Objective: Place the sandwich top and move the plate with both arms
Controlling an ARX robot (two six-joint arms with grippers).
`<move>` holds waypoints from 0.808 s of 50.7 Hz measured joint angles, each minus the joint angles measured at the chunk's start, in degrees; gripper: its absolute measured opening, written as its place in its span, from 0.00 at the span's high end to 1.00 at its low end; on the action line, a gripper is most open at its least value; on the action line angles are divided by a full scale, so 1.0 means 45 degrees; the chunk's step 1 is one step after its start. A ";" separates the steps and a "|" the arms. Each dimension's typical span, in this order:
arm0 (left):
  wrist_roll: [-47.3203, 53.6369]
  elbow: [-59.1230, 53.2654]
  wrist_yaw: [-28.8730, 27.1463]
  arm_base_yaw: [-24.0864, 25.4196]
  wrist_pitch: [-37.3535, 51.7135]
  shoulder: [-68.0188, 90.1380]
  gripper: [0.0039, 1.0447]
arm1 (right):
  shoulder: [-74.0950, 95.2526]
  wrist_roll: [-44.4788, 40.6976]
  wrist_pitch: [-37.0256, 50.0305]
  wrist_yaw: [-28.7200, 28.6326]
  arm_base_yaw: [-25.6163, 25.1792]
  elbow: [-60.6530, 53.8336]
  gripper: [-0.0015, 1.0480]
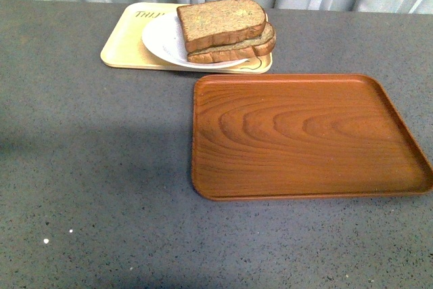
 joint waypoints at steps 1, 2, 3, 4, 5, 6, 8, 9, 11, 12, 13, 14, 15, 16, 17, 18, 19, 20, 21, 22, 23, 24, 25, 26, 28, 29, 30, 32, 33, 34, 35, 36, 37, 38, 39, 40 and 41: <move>0.0015 0.0000 0.0000 0.0000 -0.0160 -0.0165 0.99 | 0.0000 0.0000 0.0000 0.0000 0.0000 0.0000 0.09; 0.0034 0.0000 0.0000 0.0000 -0.0466 -0.0476 0.99 | 0.0000 0.0000 0.0000 0.0010 0.0000 0.0000 0.09; 0.0049 0.0000 0.0000 0.0000 -0.0767 -0.0787 0.99 | 0.0005 0.0000 0.0000 0.0005 0.0000 0.0000 0.09; 0.0058 0.0000 0.0000 0.0000 -0.0913 -0.0937 0.99 | 0.0005 0.0000 0.0000 0.0005 0.0000 0.0000 0.09; 0.0073 0.0000 0.0000 0.0000 -0.1205 -0.1229 0.99 | 0.0005 0.0000 0.0000 0.0005 0.0000 0.0000 0.09; 0.0083 0.0005 0.0005 0.0000 -0.1477 -0.1501 0.99 | 0.0005 0.0000 0.0000 0.0005 0.0000 0.0000 0.09; 0.0092 0.0005 0.0005 0.0000 -0.1904 -0.1919 0.99 | 0.0005 0.0000 0.0000 0.0005 0.0000 0.0000 0.09; 0.0112 0.0005 0.0000 0.0000 -0.2166 -0.2171 0.99 | 0.0005 0.0000 0.0000 0.0005 0.0000 0.0000 0.09; 0.0121 0.0005 0.0000 0.0000 -0.2545 -0.2555 0.99 | 0.0005 0.0000 0.0000 0.0005 0.0000 0.0000 0.09; 0.0126 0.0005 0.0000 0.0000 -0.2793 -0.2807 0.99 | 0.0005 0.0000 0.0000 0.0005 0.0000 0.0000 0.09; 0.0126 0.0005 0.0000 0.0000 -0.3031 -0.3045 0.99 | 0.0005 0.0000 0.0000 0.0005 0.0000 0.0000 0.09; 0.0126 0.0044 0.0000 0.0000 -0.3322 -0.3327 0.99 | 0.0005 0.0000 0.0000 0.0005 0.0000 0.0000 0.09; 0.0126 0.0083 0.0000 0.0000 -0.3531 -0.3492 0.99 | 0.0005 0.0000 0.0000 0.0005 0.0000 0.0000 0.09; 0.0136 0.0107 0.0000 0.0000 -0.3988 -0.3813 0.99 | 0.0005 0.0000 0.0000 0.0005 0.0000 0.0000 0.09; 0.0141 0.0112 0.0005 0.0000 -0.4464 -0.4153 0.99 | 0.0005 0.0000 0.0000 0.0005 0.0000 0.0000 0.09; 0.0146 0.0112 0.0000 0.0000 -0.4823 -0.4435 0.99 | 0.0005 0.0000 0.0000 0.0005 0.0000 0.0000 0.09; 0.0146 0.0112 -0.0005 0.0000 -0.5100 -0.4692 0.99 | 0.0005 0.0000 0.0000 0.0005 0.0000 0.0000 0.09; 0.0160 0.0117 0.0000 0.0000 -0.5430 -0.5022 0.99 | 0.0005 0.0000 0.0000 0.0000 0.0000 0.0000 0.09; 0.0160 0.0117 0.0000 0.0000 -0.5595 -0.5207 0.99 | 0.0005 0.0000 0.0000 0.0005 0.0000 0.0000 0.09; 0.0165 0.0117 0.0000 0.0000 -0.5809 -0.5440 0.99 | 0.0005 0.0000 0.0000 0.0005 0.0000 0.0000 0.09; 0.0165 0.0117 0.0000 0.0000 -0.5882 -0.5523 0.99 | 0.0005 0.0000 0.0000 0.0005 0.0000 0.0000 0.09; 0.0170 0.0117 0.0000 0.0000 -0.6013 -0.5659 0.99 | 0.0005 0.0000 0.0000 0.0005 0.0000 0.0000 0.09; 0.0170 0.0117 0.0000 0.0000 -0.6135 -0.5795 0.99 | 0.0005 0.0000 0.0000 0.0005 0.0000 0.0000 0.09; 0.0170 0.0117 0.0000 0.0000 -0.6261 -0.5921 0.99 | 0.0005 0.0000 0.0000 0.0005 0.0000 0.0000 0.09; 0.0170 0.0117 0.0000 0.0000 -0.6494 -0.6159 0.99 | 0.0005 0.0000 0.0000 0.0005 0.0000 0.0000 0.09; 0.0170 0.0117 0.0000 0.0000 -0.6601 -0.6271 0.99 | 0.0005 0.0000 0.0000 0.0005 0.0000 0.0000 0.09; 0.0170 0.0117 0.0000 0.0000 -0.6771 -0.6445 0.99 | 0.0005 0.0000 0.0000 0.0005 0.0000 0.0000 0.09; 0.0170 0.0117 0.0000 0.0000 -0.7038 -0.6727 0.99 | 0.0005 0.0000 0.0000 0.0005 0.0000 0.0000 0.09; 0.0170 0.0117 0.0000 0.0000 -0.7140 -0.6844 0.99 | 0.0005 0.0000 0.0000 0.0005 0.0000 0.0000 0.09; 0.0170 0.0117 0.0000 0.0000 -0.7242 -0.6951 0.99 | 0.0005 0.0000 0.0000 0.0005 0.0000 0.0000 0.09; 0.0170 0.0117 0.0000 0.0000 -0.7291 -0.6999 0.99 | 0.0005 0.0000 0.0000 0.0005 0.0000 0.0000 0.09; 0.0170 0.0117 0.0000 0.0000 -0.7388 -0.7096 0.99 | 0.0005 0.0000 0.0000 0.0005 0.0000 0.0000 0.09; 0.0170 0.0117 0.0000 0.0000 -0.7485 -0.7184 0.99 | 0.0005 0.0000 0.0000 0.0005 0.0000 0.0000 0.09; 0.0170 0.0117 0.0000 0.0000 -0.7582 -0.7276 0.99 | 0.0005 0.0000 0.0000 0.0005 0.0000 0.0000 0.09; 0.0170 0.0117 0.0000 0.0000 -0.7626 -0.7320 0.99 | 0.0005 0.0000 0.0000 0.0005 0.0000 0.0000 0.09; 0.0170 0.0117 0.0000 0.0000 -0.7766 -0.7456 0.99 | 0.0005 0.0000 0.0000 0.0005 0.0000 0.0000 0.09; 0.0170 0.0117 0.0000 0.0000 -0.7854 -0.7548 0.99 | 0.0005 0.0000 0.0000 0.0005 0.0000 0.0000 0.09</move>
